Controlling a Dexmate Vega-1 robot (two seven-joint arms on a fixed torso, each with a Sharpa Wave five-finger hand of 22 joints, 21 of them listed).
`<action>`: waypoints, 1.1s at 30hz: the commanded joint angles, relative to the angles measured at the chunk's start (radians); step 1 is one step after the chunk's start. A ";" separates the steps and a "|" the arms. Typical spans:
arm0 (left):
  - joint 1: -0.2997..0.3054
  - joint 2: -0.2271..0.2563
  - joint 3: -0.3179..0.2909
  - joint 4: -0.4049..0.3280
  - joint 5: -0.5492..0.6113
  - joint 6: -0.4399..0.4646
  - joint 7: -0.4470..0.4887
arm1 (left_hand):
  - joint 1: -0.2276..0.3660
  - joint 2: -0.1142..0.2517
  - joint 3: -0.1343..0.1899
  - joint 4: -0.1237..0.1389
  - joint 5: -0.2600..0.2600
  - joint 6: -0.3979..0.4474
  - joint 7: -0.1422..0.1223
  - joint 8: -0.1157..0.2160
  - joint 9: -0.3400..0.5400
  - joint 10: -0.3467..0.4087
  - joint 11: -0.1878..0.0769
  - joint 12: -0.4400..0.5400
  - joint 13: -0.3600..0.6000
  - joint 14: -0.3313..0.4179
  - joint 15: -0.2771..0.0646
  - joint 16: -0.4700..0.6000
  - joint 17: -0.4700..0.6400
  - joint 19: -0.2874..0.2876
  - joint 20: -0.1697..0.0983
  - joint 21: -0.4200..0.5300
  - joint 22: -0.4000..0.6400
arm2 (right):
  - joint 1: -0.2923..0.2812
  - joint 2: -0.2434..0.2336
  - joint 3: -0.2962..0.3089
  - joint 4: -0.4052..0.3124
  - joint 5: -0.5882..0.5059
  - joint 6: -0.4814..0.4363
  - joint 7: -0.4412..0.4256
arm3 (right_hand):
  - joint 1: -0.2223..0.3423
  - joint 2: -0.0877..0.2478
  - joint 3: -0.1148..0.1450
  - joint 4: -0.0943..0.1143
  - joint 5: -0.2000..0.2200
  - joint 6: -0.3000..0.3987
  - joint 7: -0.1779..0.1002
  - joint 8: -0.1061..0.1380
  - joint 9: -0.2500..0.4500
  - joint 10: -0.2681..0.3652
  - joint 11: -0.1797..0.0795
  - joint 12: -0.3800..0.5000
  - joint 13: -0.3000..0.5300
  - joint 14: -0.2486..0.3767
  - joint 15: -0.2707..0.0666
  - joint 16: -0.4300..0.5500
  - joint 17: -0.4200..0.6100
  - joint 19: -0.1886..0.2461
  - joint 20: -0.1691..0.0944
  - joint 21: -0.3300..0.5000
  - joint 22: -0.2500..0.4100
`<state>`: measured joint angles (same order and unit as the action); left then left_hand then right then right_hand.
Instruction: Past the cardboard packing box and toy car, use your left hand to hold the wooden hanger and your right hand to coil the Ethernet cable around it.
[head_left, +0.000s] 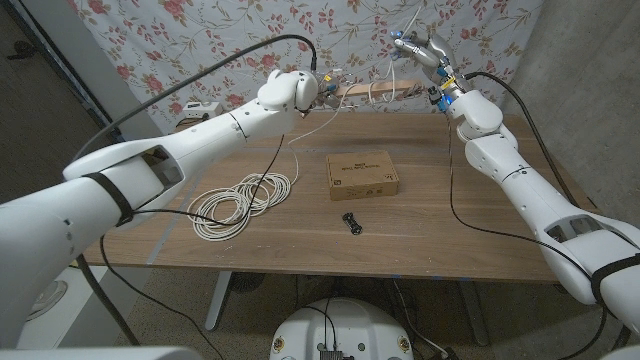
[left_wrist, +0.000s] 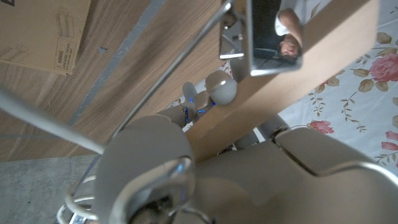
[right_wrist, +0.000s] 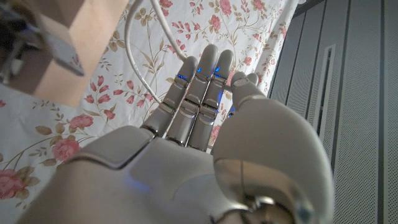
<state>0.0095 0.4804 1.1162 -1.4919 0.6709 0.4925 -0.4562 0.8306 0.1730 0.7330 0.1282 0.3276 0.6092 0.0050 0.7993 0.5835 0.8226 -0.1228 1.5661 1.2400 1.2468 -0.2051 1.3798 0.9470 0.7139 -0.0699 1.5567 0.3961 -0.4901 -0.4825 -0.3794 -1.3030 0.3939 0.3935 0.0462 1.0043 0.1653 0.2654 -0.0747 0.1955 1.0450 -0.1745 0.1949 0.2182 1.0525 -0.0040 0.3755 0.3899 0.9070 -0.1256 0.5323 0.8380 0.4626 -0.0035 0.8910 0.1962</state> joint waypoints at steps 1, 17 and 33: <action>-0.022 0.007 0.013 0.016 -0.045 -0.033 -0.008 | -0.007 0.002 0.003 0.006 0.004 0.018 0.002 0.004 0.000 -0.002 0.005 0.004 0.002 0.000 0.000 0.010 0.278 -0.004 -0.046 0.003 0.000 | -0.028 -0.020 -0.044 -0.118 -0.269 -0.186 -0.334 | -0.006 0.001 0.011 -0.002 -0.001 0.131 0.136 0.003 0.002 -0.007 0.000 -0.009 -0.002 -0.003 -0.062 -0.006 -0.003 0.007 -0.001 0.007 0.000; -0.044 0.005 0.026 0.039 -0.080 -0.057 -0.013 | -0.008 0.003 0.003 0.006 0.005 0.020 0.002 0.005 -0.009 -0.004 0.007 0.003 0.002 -0.002 0.000 0.013 0.277 -0.006 -0.043 0.005 -0.003 | 0.003 -0.083 -0.132 -0.209 -0.513 -0.433 -0.360 | -0.020 0.000 0.023 0.001 -0.004 0.096 0.125 -0.005 -0.005 -0.053 -0.011 -0.040 -0.017 -0.051 -0.049 -0.063 -0.040 -0.007 0.008 0.019 -0.003; -0.052 0.006 0.033 0.041 -0.092 -0.060 -0.003 | -0.010 0.003 0.003 0.006 0.005 0.018 0.003 0.008 -0.013 -0.006 0.006 0.003 0.001 -0.003 0.000 0.015 0.277 -0.008 -0.042 0.007 -0.003 | 0.050 -0.139 -0.166 -0.240 -0.532 -0.538 -0.160 | -0.087 -0.021 0.022 0.014 -0.009 -0.164 0.101 -0.029 -0.014 -0.257 -0.007 -0.133 -0.038 -0.208 -0.007 -0.200 -0.127 -0.076 0.042 0.020 -0.010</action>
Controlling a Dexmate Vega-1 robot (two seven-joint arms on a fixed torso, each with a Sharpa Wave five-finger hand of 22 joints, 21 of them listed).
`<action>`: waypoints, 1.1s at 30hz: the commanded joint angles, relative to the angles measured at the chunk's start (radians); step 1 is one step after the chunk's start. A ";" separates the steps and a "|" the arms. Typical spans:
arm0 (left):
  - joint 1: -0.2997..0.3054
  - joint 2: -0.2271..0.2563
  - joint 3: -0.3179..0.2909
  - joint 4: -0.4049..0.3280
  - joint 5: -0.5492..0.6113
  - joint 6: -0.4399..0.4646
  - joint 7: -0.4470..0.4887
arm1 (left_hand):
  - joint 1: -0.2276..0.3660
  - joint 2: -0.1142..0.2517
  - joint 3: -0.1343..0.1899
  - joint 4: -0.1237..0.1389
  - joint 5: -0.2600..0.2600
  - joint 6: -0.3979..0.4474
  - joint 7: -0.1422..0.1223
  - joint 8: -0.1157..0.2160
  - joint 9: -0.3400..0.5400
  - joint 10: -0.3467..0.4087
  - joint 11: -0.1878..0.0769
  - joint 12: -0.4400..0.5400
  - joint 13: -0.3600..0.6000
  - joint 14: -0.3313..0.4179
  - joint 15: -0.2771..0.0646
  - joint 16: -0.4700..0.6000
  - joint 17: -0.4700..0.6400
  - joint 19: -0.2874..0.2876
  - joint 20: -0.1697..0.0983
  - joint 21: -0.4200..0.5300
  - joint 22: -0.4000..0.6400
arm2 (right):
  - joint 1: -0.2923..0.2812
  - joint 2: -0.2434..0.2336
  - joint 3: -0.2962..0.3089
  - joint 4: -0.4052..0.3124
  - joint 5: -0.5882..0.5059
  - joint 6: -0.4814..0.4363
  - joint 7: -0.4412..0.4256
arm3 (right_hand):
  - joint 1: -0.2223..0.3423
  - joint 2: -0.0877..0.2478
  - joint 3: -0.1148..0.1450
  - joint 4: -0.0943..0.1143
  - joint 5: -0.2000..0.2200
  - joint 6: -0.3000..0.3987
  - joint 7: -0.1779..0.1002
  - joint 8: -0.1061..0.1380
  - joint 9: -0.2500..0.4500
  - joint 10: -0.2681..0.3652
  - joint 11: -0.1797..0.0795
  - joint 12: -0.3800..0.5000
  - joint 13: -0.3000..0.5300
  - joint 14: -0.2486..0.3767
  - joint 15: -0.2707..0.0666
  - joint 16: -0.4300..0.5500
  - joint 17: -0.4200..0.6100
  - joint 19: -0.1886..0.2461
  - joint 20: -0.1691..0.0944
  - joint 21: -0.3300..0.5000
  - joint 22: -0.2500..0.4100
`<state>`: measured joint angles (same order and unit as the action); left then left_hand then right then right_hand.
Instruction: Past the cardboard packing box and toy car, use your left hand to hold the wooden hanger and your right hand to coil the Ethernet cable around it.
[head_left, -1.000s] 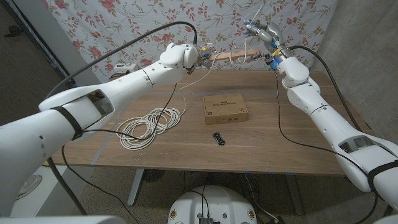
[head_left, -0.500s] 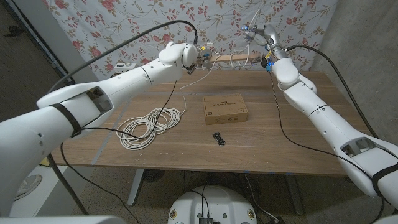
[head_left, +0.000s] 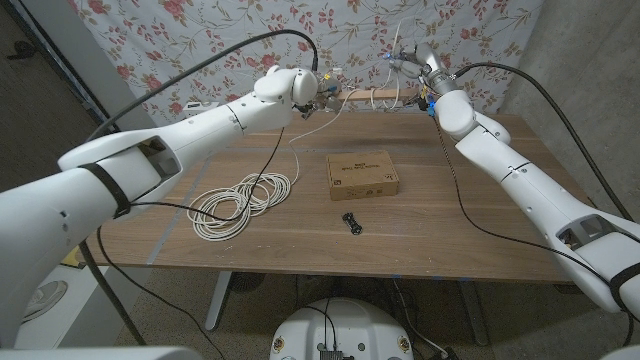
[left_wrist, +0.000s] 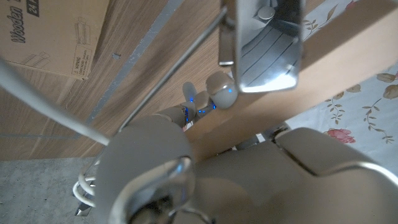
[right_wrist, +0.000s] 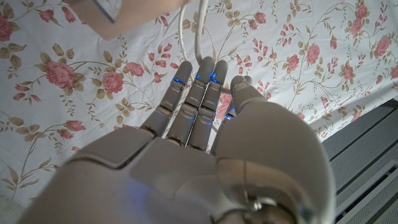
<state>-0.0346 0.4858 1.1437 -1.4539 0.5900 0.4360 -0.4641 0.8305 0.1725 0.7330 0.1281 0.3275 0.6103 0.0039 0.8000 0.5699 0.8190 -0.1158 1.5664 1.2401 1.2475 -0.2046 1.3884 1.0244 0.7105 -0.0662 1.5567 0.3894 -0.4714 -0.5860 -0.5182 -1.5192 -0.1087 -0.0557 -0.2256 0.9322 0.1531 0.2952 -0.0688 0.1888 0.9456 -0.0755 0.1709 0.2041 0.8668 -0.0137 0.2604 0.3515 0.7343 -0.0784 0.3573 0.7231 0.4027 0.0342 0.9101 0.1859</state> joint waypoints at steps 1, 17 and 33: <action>-0.008 0.001 0.006 0.003 -0.012 -0.004 0.006 | -0.010 0.003 0.003 0.006 0.006 0.016 0.004 0.009 0.002 -0.002 -0.002 0.002 0.001 -0.003 -0.001 0.007 0.200 -0.004 -0.047 0.008 0.004 | 0.036 -0.038 -0.030 -0.022 -0.027 -0.094 0.128 | -0.018 -0.010 -0.009 0.008 -0.002 -0.078 0.002 -0.004 0.000 -0.079 0.002 -0.021 0.000 -0.050 -0.051 -0.033 -0.016 -0.024 0.005 -0.001 0.000; -0.020 -0.009 0.003 0.014 -0.053 -0.017 -0.024 | -0.011 0.003 0.003 0.006 0.007 0.015 0.004 0.012 0.000 -0.001 0.001 0.003 0.001 -0.004 0.000 0.009 0.200 -0.001 -0.046 0.007 -0.001 | 0.090 -0.069 -0.045 0.049 0.049 -0.047 0.312 | -0.364 -0.163 -0.220 0.099 0.022 -0.670 0.068 0.005 -0.011 -0.543 0.080 -0.079 -0.041 -0.436 0.087 -0.169 -0.108 -0.263 0.094 -0.147 -0.010; -0.011 -0.026 -0.091 0.096 -0.290 -0.130 -0.086 | -0.011 0.004 0.003 0.006 0.008 0.016 0.006 0.017 -0.002 -0.002 0.000 0.003 0.001 -0.003 0.000 0.012 0.199 -0.001 -0.045 0.008 -0.001 | 0.034 -0.074 0.011 0.020 0.077 0.006 0.216 | -0.515 -0.198 -0.325 0.155 0.066 -0.759 -0.047 0.011 -0.005 -0.729 0.106 -0.065 -0.080 -0.656 0.167 -0.157 -0.200 -0.481 0.173 -0.344 -0.009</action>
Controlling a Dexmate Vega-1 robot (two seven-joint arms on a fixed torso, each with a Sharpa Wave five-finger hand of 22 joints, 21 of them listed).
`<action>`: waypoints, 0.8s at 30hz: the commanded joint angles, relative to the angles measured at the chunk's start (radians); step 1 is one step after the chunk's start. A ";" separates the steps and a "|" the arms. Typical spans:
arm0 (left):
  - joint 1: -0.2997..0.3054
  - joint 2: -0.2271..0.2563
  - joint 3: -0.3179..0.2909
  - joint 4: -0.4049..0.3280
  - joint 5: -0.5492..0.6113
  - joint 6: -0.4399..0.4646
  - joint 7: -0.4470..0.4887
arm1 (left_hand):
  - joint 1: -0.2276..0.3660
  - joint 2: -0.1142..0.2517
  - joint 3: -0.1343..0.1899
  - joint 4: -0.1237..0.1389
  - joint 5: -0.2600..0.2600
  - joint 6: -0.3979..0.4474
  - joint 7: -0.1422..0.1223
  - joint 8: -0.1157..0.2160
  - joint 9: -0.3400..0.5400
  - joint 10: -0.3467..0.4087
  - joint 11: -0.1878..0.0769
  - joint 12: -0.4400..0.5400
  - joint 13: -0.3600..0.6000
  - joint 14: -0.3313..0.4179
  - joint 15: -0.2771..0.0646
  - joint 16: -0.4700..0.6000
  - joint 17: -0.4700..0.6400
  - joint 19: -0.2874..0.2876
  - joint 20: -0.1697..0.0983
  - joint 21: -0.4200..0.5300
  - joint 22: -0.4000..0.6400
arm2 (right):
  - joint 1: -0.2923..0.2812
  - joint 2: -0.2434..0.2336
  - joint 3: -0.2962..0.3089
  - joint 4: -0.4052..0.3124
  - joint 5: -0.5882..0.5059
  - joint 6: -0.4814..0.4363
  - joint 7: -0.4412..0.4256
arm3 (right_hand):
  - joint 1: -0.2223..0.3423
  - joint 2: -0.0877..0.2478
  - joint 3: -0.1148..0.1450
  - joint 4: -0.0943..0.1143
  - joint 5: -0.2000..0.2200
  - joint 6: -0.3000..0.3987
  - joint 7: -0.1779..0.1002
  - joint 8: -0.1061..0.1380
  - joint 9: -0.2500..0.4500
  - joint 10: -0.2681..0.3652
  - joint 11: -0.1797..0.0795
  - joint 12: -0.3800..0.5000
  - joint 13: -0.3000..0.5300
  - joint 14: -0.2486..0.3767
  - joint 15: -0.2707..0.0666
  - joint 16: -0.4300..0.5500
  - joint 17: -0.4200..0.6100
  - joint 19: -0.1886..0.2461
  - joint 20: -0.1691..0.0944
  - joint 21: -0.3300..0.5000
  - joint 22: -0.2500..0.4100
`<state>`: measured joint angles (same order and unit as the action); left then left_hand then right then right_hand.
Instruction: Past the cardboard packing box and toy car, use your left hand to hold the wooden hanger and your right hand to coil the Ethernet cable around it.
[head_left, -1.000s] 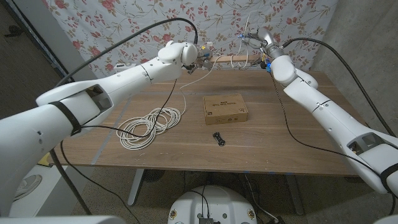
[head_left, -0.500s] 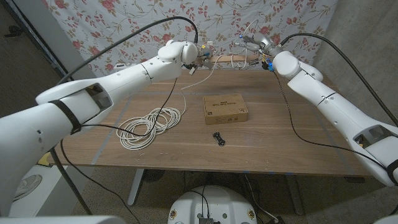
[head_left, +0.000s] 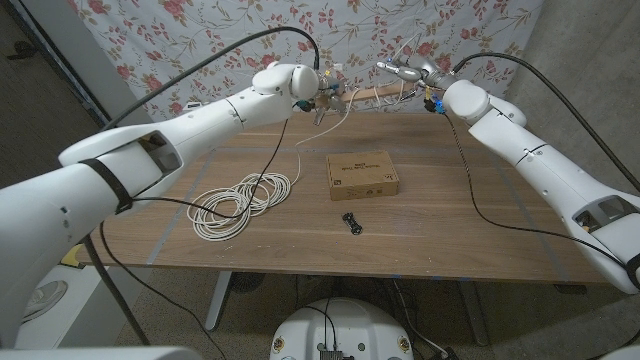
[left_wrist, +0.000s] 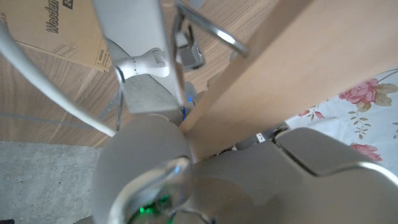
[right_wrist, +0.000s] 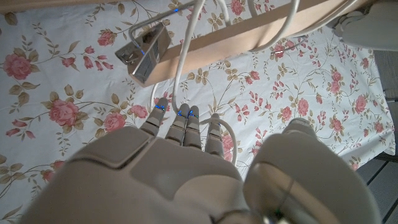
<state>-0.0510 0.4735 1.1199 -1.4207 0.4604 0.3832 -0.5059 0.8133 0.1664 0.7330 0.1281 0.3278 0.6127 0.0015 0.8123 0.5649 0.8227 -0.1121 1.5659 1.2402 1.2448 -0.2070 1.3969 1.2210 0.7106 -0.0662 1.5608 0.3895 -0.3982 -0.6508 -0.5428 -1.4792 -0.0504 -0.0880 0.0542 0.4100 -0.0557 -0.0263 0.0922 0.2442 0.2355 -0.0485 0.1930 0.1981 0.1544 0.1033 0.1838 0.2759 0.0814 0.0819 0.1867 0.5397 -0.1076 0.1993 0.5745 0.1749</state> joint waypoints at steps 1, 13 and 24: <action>0.004 -0.016 -0.072 0.073 -0.178 -0.088 -0.051 | 0.006 0.010 0.003 0.006 0.007 0.015 0.010 0.006 0.003 -0.006 -0.004 0.003 0.001 -0.001 0.002 0.003 0.003 -0.002 -0.045 0.004 0.000 | -0.041 -0.011 0.036 -0.027 0.017 0.031 -0.065 | 0.013 0.015 -0.002 -0.009 0.011 -0.077 -0.071 -0.017 0.000 -0.023 -0.022 0.012 -0.007 -0.004 0.005 0.015 -0.022 0.040 0.009 -0.010 0.002; -0.050 -0.063 -0.085 0.232 -0.362 -0.182 -0.198 | 0.006 0.011 0.004 0.005 0.008 0.015 0.014 0.007 -0.002 -0.007 -0.001 0.003 0.001 0.001 0.002 0.005 0.003 0.001 -0.044 0.005 -0.001 | -0.059 -0.033 0.041 -0.060 0.007 0.008 -0.073 | 0.033 0.017 -0.012 -0.029 0.013 -0.201 -0.003 -0.015 0.003 -0.042 0.030 0.019 -0.018 -0.011 0.019 0.021 -0.069 0.061 0.012 -0.056 0.003; -0.100 -0.092 -0.055 0.333 -0.440 -0.214 -0.308 | 0.008 0.013 0.006 0.003 0.008 0.012 0.019 0.009 -0.001 -0.007 0.003 0.003 0.001 0.000 0.002 0.005 0.003 0.002 -0.042 0.004 -0.004 | -0.070 -0.047 0.055 -0.078 0.041 -0.008 -0.045 | -0.016 -0.009 -0.048 -0.012 0.013 -0.179 0.001 0.004 0.002 -0.043 0.038 0.022 -0.025 -0.008 0.033 0.024 -0.086 0.086 0.015 -0.071 0.003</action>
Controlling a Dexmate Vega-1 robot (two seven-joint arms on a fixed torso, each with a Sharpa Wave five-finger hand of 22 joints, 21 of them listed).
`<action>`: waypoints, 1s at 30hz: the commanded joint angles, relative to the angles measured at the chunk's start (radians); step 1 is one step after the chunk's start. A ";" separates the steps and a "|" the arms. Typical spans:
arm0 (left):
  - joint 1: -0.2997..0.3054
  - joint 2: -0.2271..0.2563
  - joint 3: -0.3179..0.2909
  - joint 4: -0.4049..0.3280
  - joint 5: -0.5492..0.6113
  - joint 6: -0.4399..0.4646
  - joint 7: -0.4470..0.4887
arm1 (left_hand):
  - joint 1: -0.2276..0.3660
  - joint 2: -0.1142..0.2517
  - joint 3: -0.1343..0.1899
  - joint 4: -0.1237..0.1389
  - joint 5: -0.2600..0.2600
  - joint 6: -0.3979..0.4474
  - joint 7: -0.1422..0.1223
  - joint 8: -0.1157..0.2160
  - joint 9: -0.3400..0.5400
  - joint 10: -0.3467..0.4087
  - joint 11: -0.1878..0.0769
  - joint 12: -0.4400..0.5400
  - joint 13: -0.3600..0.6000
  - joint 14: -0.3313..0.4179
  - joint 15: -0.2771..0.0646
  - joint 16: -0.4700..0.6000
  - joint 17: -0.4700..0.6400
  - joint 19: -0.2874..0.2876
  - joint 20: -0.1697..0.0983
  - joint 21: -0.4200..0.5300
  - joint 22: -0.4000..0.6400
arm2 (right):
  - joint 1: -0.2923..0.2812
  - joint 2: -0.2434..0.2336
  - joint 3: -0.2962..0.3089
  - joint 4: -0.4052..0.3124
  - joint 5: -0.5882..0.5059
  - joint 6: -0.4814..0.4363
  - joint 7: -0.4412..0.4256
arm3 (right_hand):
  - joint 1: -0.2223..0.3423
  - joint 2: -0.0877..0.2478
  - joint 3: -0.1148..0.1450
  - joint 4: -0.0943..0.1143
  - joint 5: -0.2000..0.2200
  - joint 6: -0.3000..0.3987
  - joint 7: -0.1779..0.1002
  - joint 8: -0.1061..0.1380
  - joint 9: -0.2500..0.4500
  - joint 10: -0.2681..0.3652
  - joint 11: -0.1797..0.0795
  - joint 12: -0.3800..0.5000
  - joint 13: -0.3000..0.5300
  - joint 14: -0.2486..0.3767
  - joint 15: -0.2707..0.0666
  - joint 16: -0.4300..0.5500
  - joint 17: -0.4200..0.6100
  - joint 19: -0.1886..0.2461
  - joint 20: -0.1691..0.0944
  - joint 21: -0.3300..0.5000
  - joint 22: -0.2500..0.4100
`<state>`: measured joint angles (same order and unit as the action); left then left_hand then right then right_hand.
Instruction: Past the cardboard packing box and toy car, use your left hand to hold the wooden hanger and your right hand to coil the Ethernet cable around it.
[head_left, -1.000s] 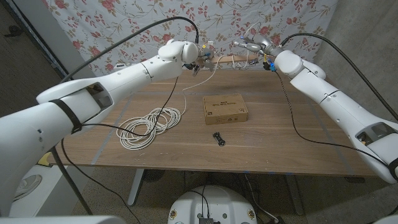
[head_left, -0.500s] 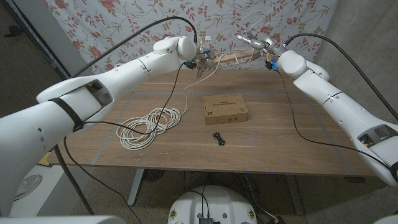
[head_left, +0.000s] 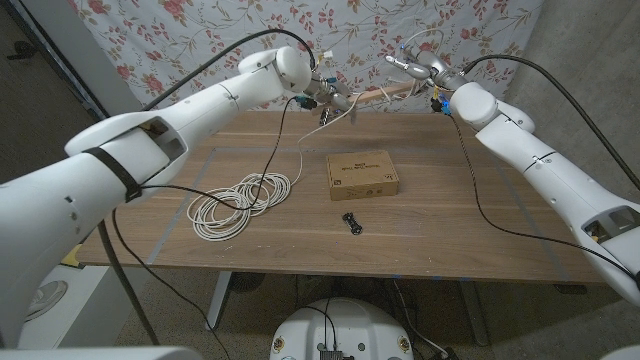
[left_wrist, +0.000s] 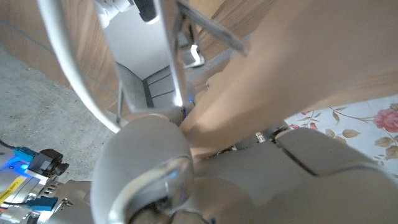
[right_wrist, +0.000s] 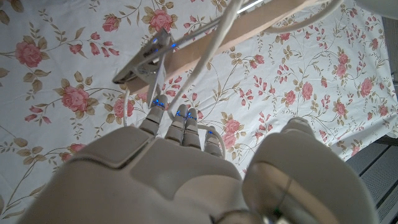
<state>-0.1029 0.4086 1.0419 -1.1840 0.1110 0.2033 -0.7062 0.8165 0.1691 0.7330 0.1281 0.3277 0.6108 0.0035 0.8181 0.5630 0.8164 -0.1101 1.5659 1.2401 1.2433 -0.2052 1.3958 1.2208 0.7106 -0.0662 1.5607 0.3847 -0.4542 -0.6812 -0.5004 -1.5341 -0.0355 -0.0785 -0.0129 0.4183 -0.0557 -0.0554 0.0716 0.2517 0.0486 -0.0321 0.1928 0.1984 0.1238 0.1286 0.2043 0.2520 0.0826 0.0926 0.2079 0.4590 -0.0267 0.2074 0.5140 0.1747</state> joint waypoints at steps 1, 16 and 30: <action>-0.053 -0.023 0.032 0.084 -0.081 -0.021 -0.112 | 0.005 0.011 0.006 0.003 0.008 0.013 0.019 0.003 0.000 -0.001 0.001 0.003 0.001 0.000 0.000 0.006 0.003 0.002 -0.041 0.004 0.000 | -0.015 -0.019 0.014 -0.028 0.033 -0.025 0.029 | -0.028 -0.012 -0.022 0.010 0.007 0.004 -0.017 0.003 0.002 -0.015 0.016 0.000 -0.002 -0.013 0.028 0.002 -0.007 0.004 0.008 -0.014 0.003; -0.097 0.052 0.132 -0.103 0.021 0.173 -0.174 | 0.008 0.013 0.008 0.001 0.007 0.014 0.024 0.002 -0.006 -0.005 0.005 0.003 0.001 -0.005 0.000 0.005 0.003 0.000 -0.040 0.004 -0.003 | -0.057 -0.077 0.036 -0.114 0.082 -0.135 0.064 | -0.065 -0.059 -0.074 0.018 0.031 -0.022 0.039 0.000 0.000 -0.048 0.053 -0.008 -0.021 -0.027 0.058 -0.005 -0.046 0.003 0.008 -0.051 0.002; -0.106 0.118 0.179 -0.251 0.059 0.304 -0.245 | 0.010 0.013 0.010 0.000 0.006 0.011 0.027 0.001 -0.011 -0.010 0.006 0.002 0.001 -0.006 0.000 0.005 0.002 0.002 -0.040 0.002 -0.012 | -0.008 -0.189 -0.022 -0.221 0.119 -0.334 0.282 | -0.067 -0.041 -0.154 0.025 0.122 -0.017 -0.095 -0.003 -0.004 0.006 0.067 0.005 -0.046 0.040 0.111 0.007 -0.161 0.118 0.010 -0.133 -0.001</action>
<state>-0.1983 0.4802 1.1811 -1.3291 0.1389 0.4111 -0.8992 0.8167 0.1689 0.7330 0.1281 0.3277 0.6064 0.0078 0.8186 0.5512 0.8081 -0.1015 1.5659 1.2401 1.2363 -0.1984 1.3976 1.2216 0.7106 -0.0662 1.5606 0.3714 -0.5031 -0.7959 -0.4760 -1.6855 0.0603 -0.2785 0.1131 0.3359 -0.1013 -0.1883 0.0991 0.3562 0.0679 -0.2095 0.2004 0.1954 0.1364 0.1908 0.2118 0.2064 0.1424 0.1860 0.2267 0.3233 0.0878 0.2144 0.4120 0.1728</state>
